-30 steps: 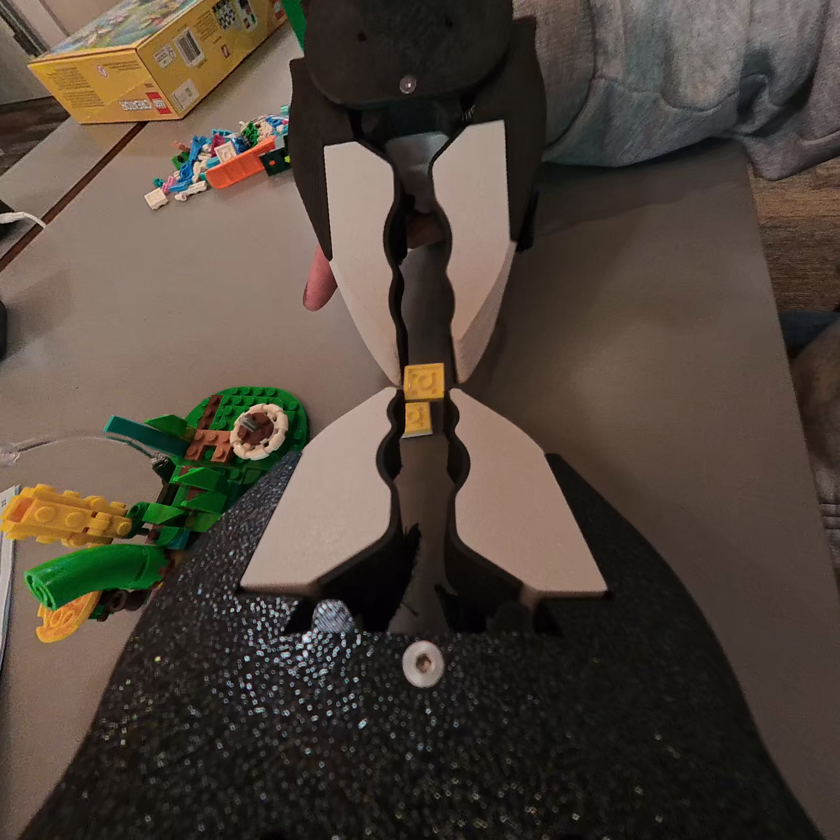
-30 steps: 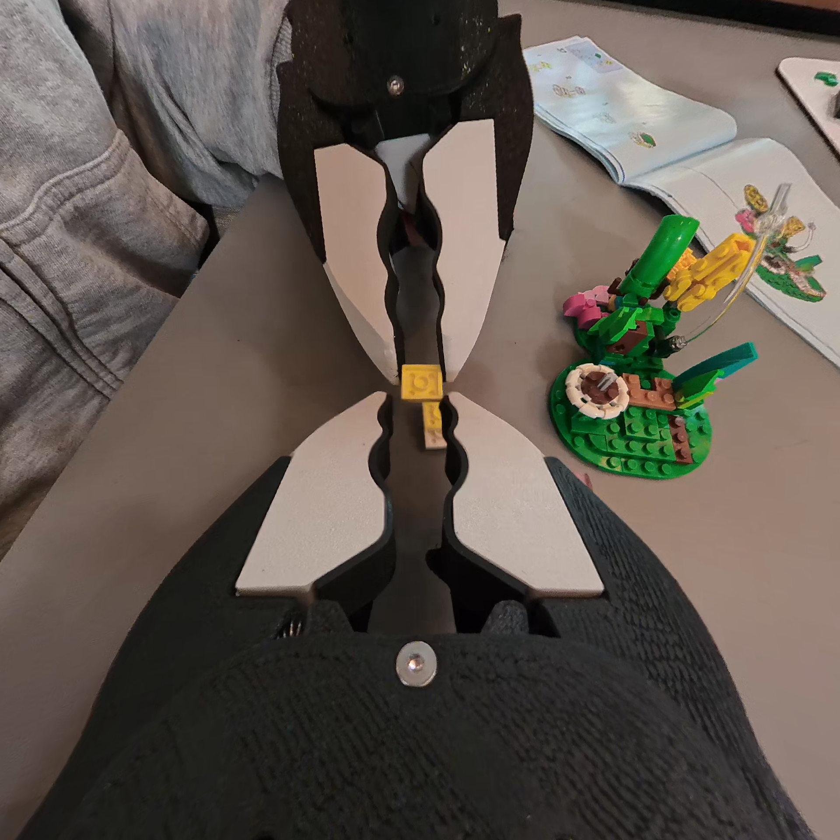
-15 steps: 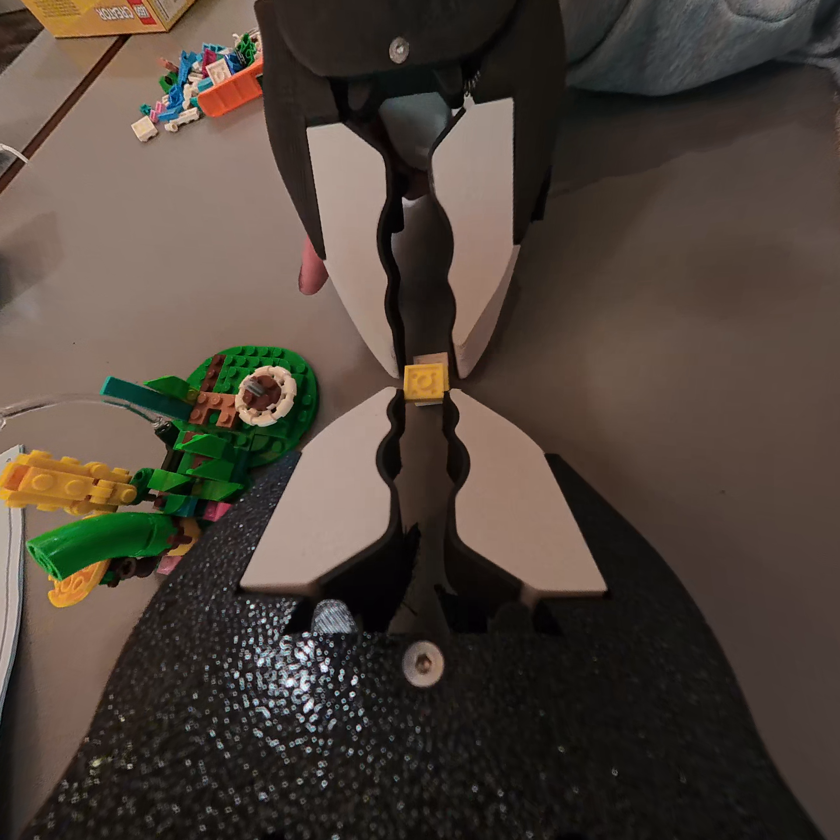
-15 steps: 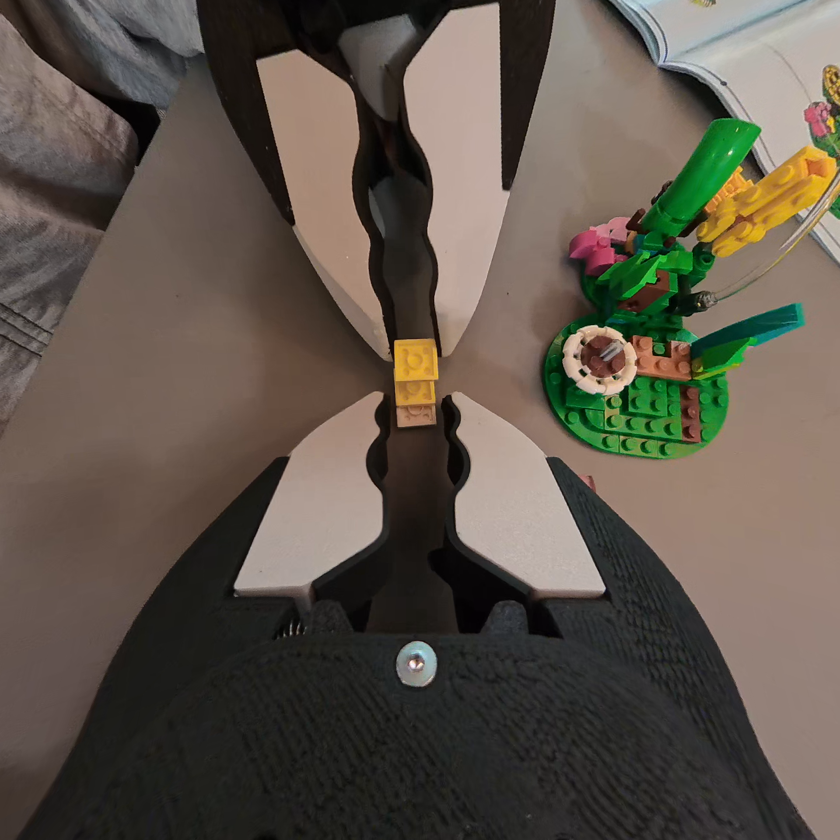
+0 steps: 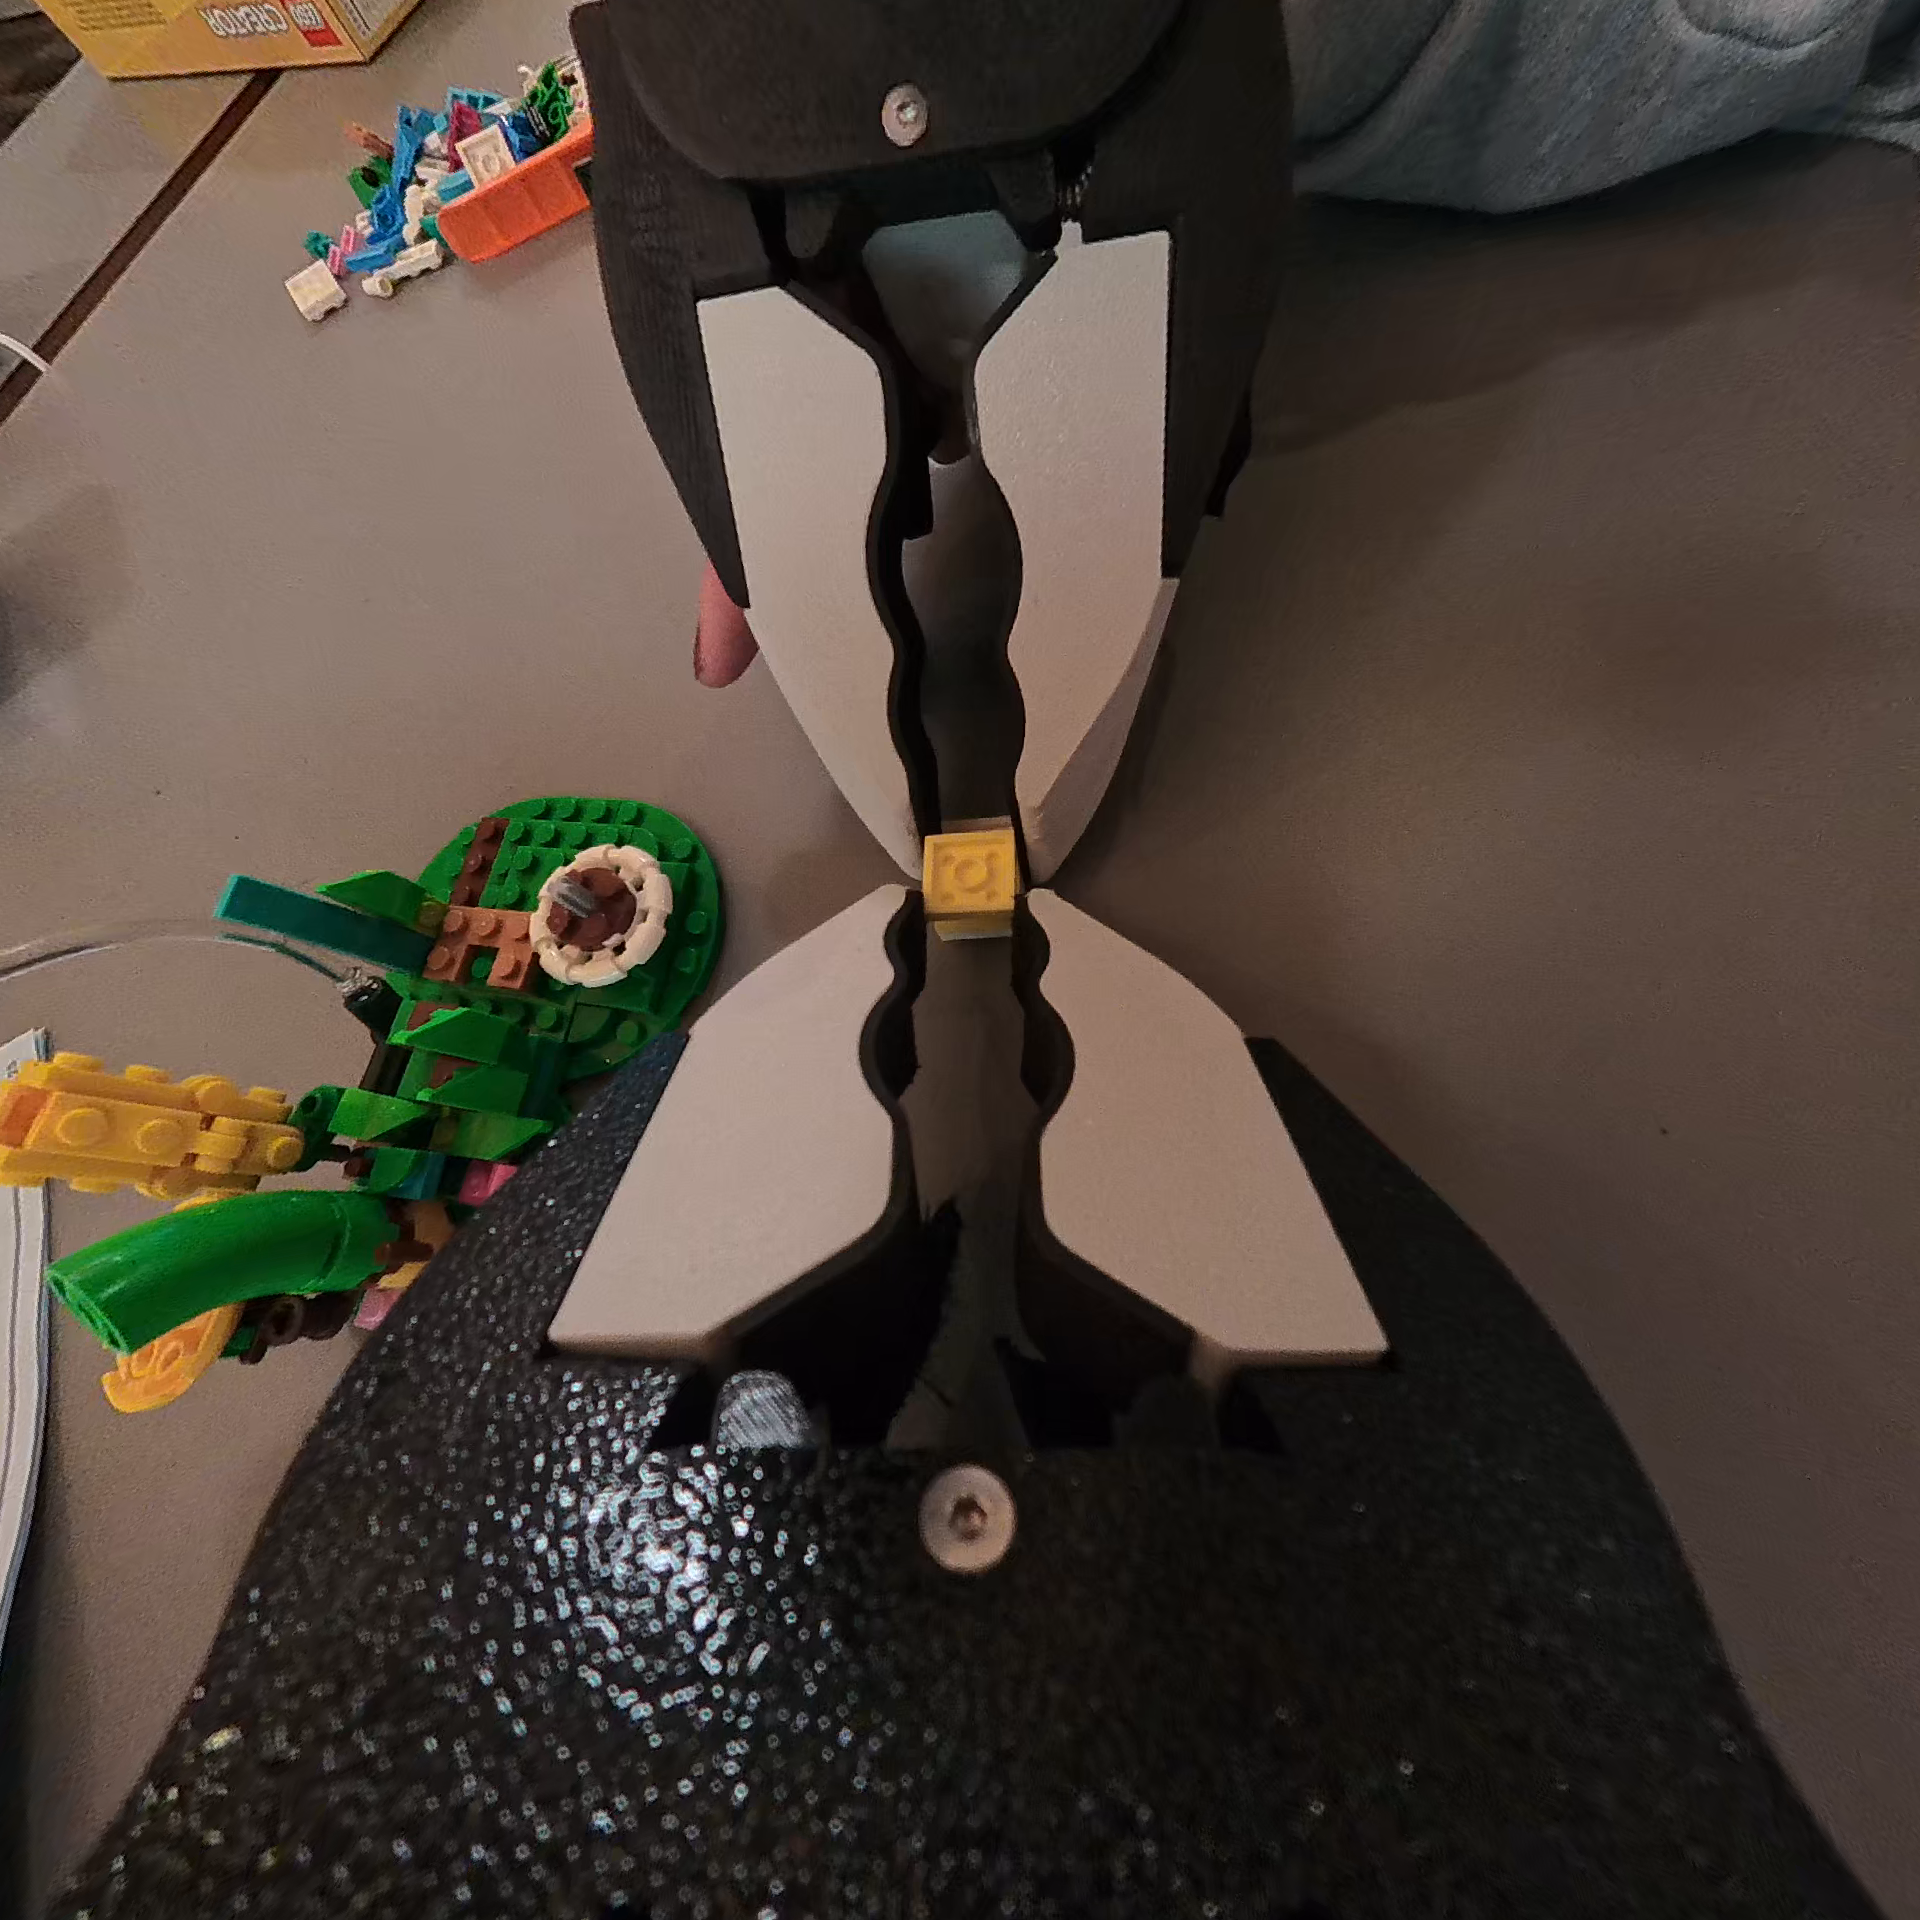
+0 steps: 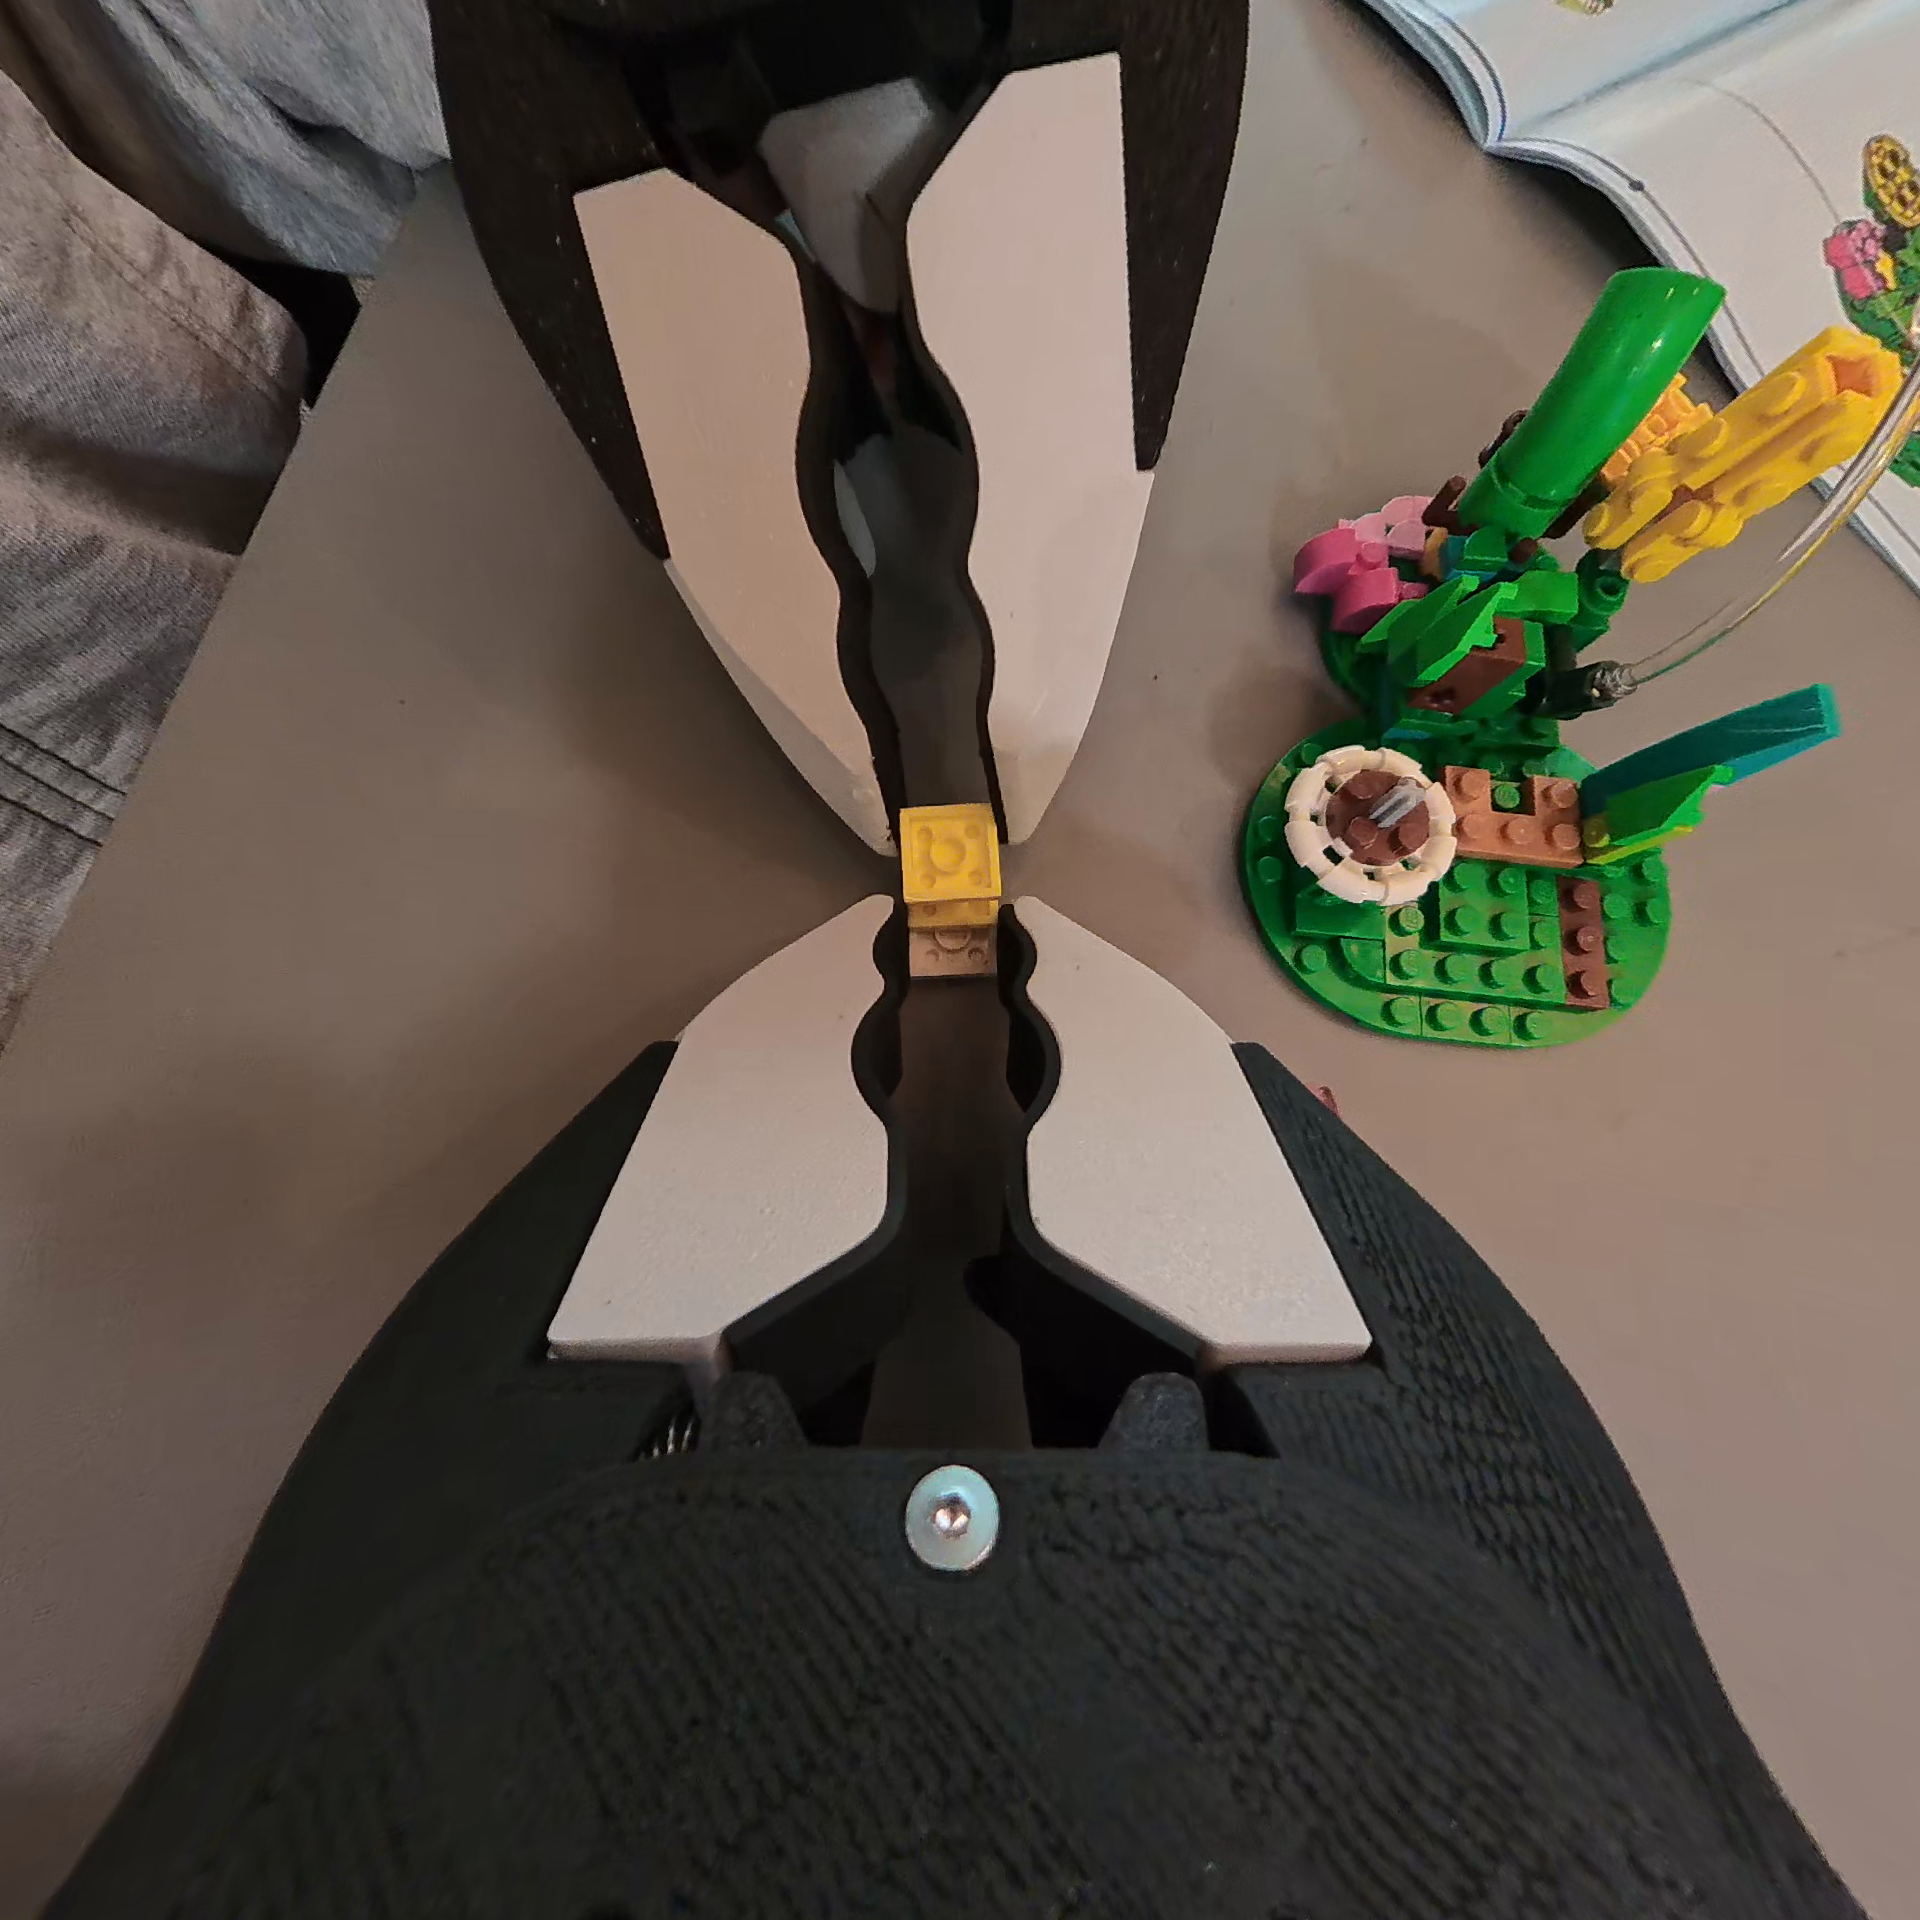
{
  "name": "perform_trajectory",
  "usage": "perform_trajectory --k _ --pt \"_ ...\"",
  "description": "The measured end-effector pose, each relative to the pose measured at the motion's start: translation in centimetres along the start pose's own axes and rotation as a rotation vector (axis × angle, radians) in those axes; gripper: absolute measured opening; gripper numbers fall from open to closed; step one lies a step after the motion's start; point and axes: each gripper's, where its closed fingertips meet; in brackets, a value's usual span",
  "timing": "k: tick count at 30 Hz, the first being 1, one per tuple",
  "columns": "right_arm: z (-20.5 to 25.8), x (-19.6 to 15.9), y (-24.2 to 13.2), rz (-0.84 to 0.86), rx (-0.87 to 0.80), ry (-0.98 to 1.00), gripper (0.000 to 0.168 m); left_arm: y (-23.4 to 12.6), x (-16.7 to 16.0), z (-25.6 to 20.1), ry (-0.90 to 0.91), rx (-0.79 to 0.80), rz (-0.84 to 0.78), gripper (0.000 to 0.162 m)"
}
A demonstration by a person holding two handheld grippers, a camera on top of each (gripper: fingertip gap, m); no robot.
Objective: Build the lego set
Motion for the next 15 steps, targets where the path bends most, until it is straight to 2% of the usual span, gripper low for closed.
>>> perform_trajectory --k 15 --pt "0.02 -0.56 -0.57 0.02 -0.013 -0.009 0.021 0.14 -0.13 -0.08 0.01 -0.017 0.01 0.016"
Point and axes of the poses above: each gripper's, where its closed fingertips meet, y out along the fingers, x out of its top, z = x × y across the jaws, and after that the axes turned 2 degrees about z, right-handed
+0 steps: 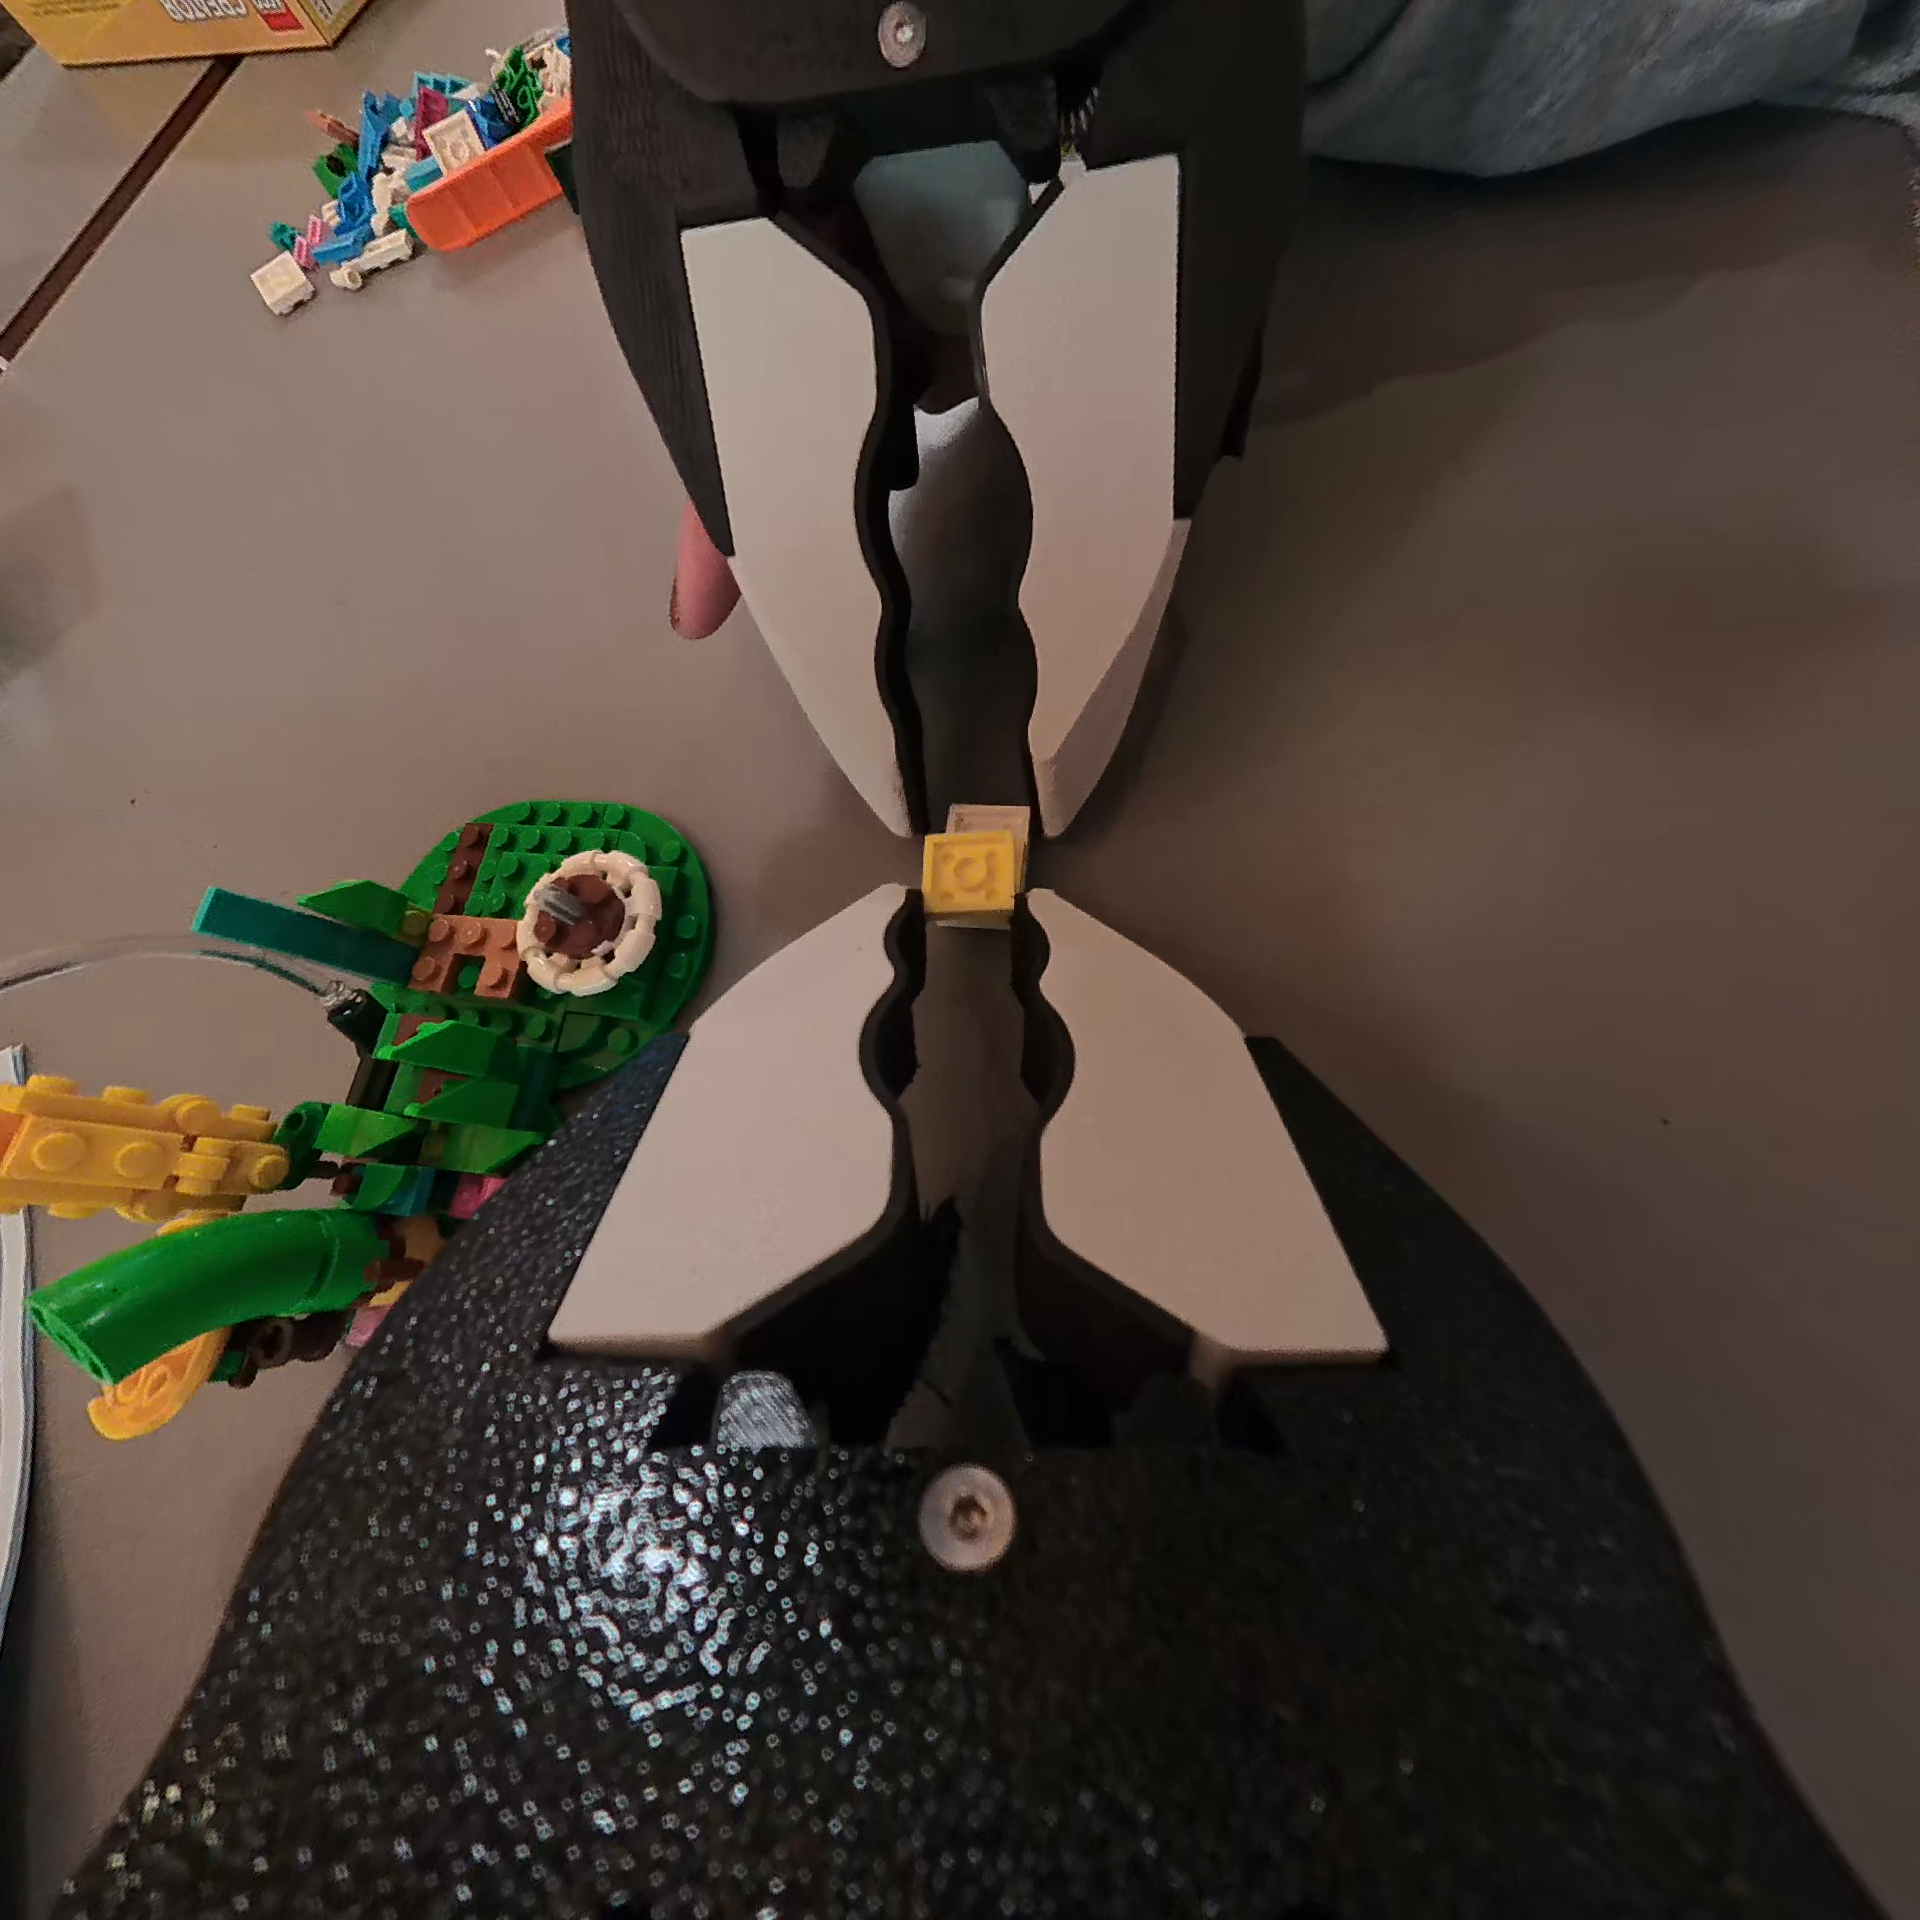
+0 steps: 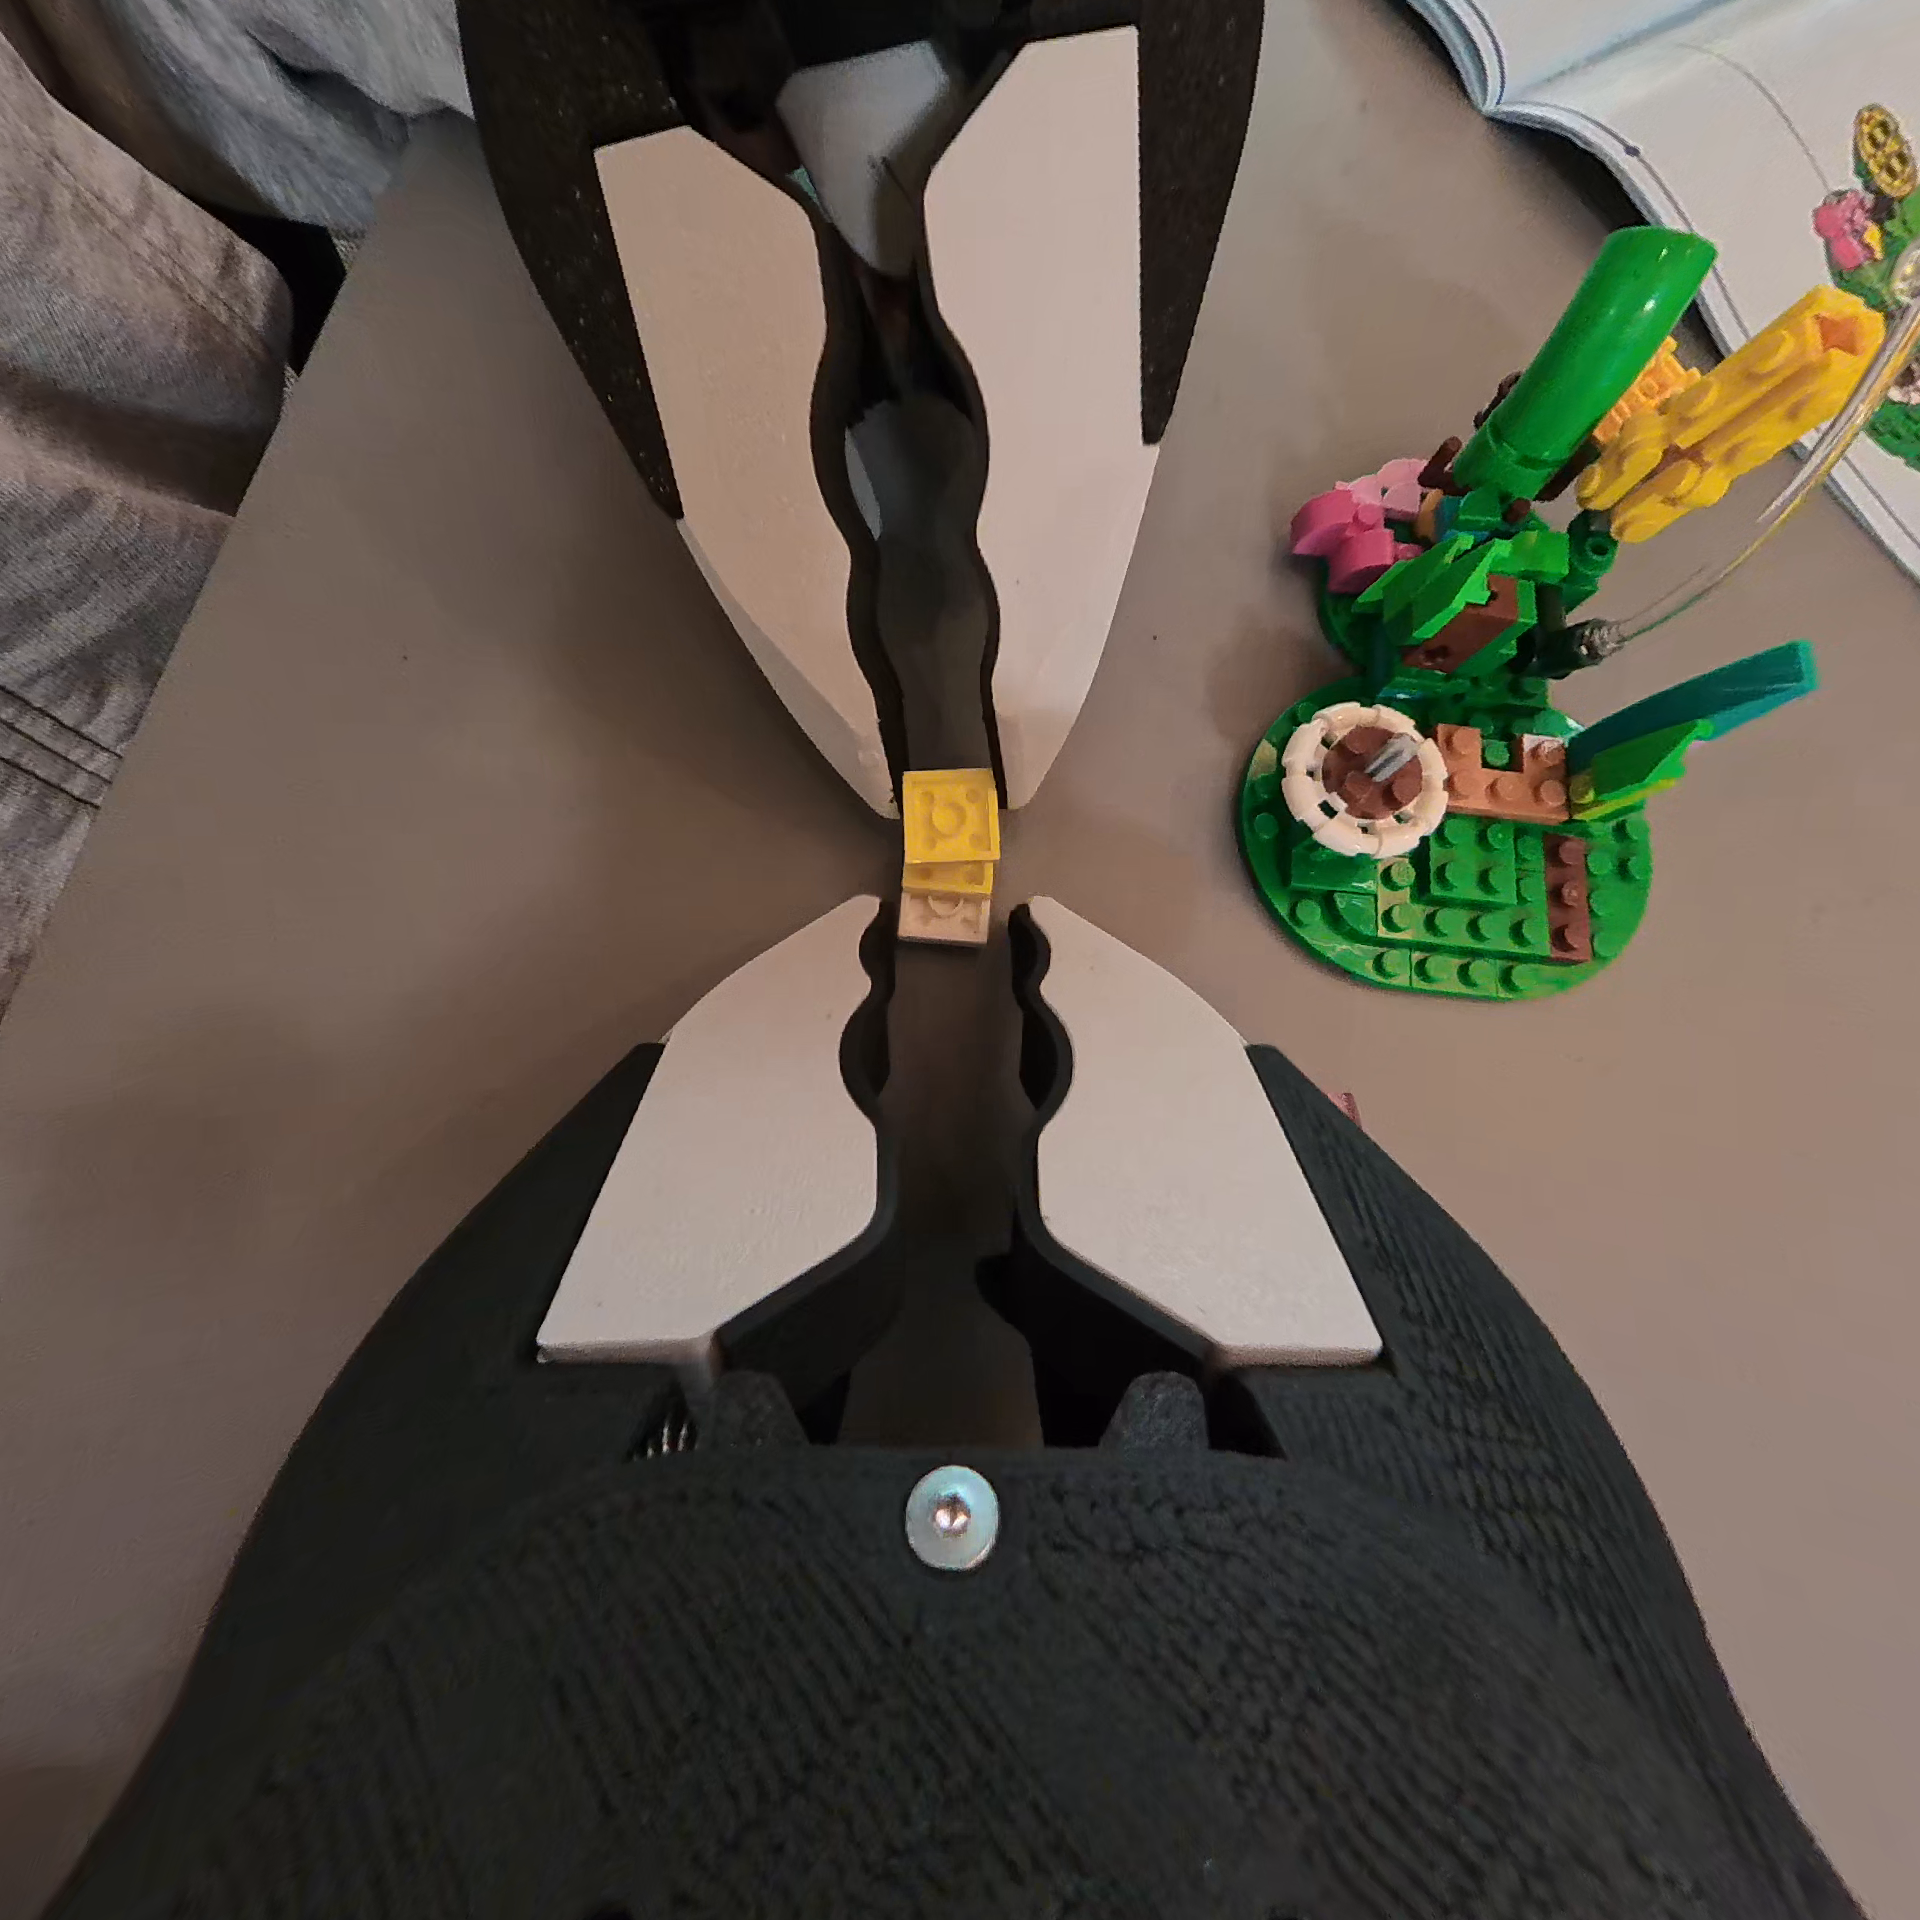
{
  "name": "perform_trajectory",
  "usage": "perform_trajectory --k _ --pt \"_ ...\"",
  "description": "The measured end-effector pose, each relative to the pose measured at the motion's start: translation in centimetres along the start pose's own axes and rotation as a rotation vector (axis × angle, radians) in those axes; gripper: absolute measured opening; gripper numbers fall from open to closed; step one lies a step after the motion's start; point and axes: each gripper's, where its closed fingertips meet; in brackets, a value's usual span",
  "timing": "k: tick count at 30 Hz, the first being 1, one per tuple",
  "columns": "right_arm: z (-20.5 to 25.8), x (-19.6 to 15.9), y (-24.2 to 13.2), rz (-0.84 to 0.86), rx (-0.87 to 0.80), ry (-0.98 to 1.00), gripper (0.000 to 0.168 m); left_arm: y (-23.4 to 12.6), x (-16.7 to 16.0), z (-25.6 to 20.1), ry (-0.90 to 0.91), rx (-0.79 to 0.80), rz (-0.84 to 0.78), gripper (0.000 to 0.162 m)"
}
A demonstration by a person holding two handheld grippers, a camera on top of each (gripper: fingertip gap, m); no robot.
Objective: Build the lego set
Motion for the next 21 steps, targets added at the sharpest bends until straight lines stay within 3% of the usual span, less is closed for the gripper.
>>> perform_trajectory --k 21 --pt "0.16 -0.7 -0.29 0.055 -0.024 0.051 0.022 0.13 0.4 0.03 0.051 -0.082 -0.025 0.016"
Point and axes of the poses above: each gripper's, where its closed fingertips meet, y out along the fingers, x out of its top, z = x × y across the jaws, and after that the axes turned 2 degrees about z, right-handed
